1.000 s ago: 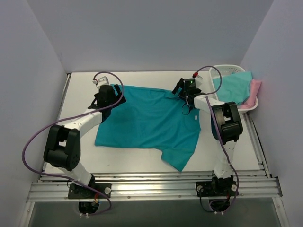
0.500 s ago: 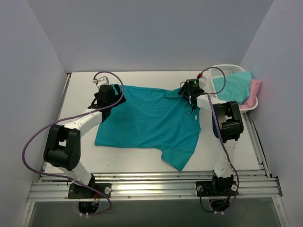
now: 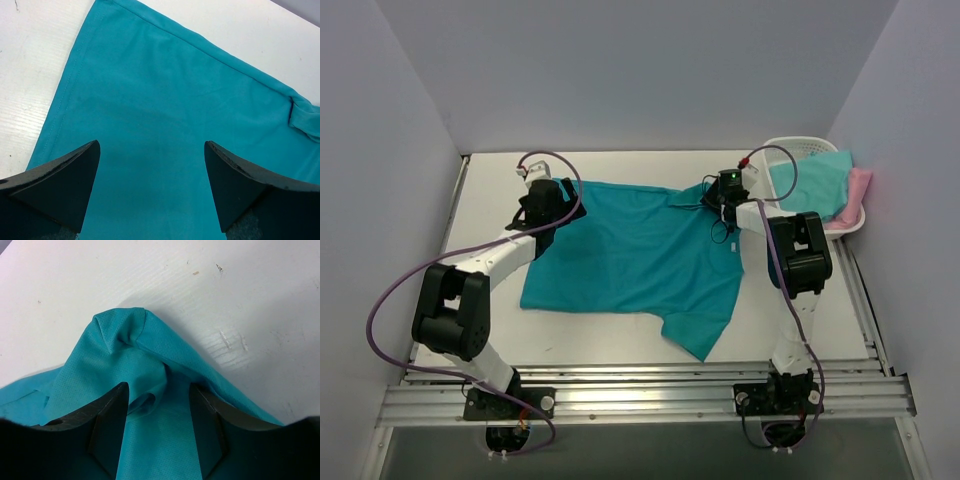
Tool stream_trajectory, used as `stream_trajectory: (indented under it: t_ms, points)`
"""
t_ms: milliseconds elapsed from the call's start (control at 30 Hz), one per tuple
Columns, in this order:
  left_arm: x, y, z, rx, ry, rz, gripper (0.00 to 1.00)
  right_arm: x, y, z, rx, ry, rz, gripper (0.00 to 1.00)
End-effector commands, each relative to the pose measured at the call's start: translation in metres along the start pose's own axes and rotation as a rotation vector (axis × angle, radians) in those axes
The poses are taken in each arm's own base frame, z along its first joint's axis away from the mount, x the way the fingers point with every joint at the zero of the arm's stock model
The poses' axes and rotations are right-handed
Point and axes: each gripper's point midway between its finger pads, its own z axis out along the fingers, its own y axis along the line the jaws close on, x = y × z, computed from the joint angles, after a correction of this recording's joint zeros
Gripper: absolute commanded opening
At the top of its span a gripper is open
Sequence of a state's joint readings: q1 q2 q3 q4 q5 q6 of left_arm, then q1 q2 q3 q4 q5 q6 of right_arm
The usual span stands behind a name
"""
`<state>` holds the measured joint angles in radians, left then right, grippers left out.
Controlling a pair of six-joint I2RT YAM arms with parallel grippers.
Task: Fold and stack the t-shirts
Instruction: Flatten the tshirt out
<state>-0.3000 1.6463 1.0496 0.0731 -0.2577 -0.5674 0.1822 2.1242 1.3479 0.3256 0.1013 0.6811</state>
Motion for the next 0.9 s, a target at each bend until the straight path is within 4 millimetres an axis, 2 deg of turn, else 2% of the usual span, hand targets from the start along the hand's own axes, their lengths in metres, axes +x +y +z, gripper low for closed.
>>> stream_trajectory:
  t_ms: [0, 33, 100, 133, 300, 433, 500, 567, 867]
  points:
    - [-0.02, -0.012, 0.0, 0.037, -0.067, -0.009, 0.94, 0.0, 0.006, 0.005, -0.012, 0.002, 0.004, 0.47]
    - [-0.018, -0.012, 0.001, 0.037, -0.064, -0.008, 0.94, 0.001, 0.007, 0.007, -0.012, 0.004, 0.002, 0.4]
    - [-0.018, -0.012, 0.002, 0.036, -0.062, -0.007, 0.94, 0.001, 0.007, 0.007, -0.013, 0.005, 0.007, 0.34]
    - [-0.017, -0.011, 0.002, 0.035, -0.061, -0.006, 0.94, 0.0, 0.008, 0.008, -0.015, 0.003, 0.009, 0.28]
    - [-0.016, -0.011, 0.004, 0.035, -0.061, -0.006, 0.94, -0.005, 0.012, 0.004, -0.017, -0.006, 0.002, 0.27]
    - [-0.016, -0.012, 0.005, 0.037, -0.061, -0.006, 0.94, -0.009, 0.013, 0.005, -0.015, -0.012, -0.001, 0.19]
    - [-0.015, -0.012, 0.006, 0.041, -0.061, -0.006, 0.94, -0.01, 0.018, 0.006, -0.024, -0.008, 0.004, 0.12]
    - [-0.014, -0.012, 0.007, 0.04, -0.06, -0.007, 0.94, -0.01, 0.022, 0.007, -0.036, -0.002, 0.01, 0.0]
    - [-0.014, -0.015, 0.01, 0.052, -0.063, -0.009, 0.94, -0.033, 0.059, 0.005, -0.118, -0.025, 0.038, 0.0]
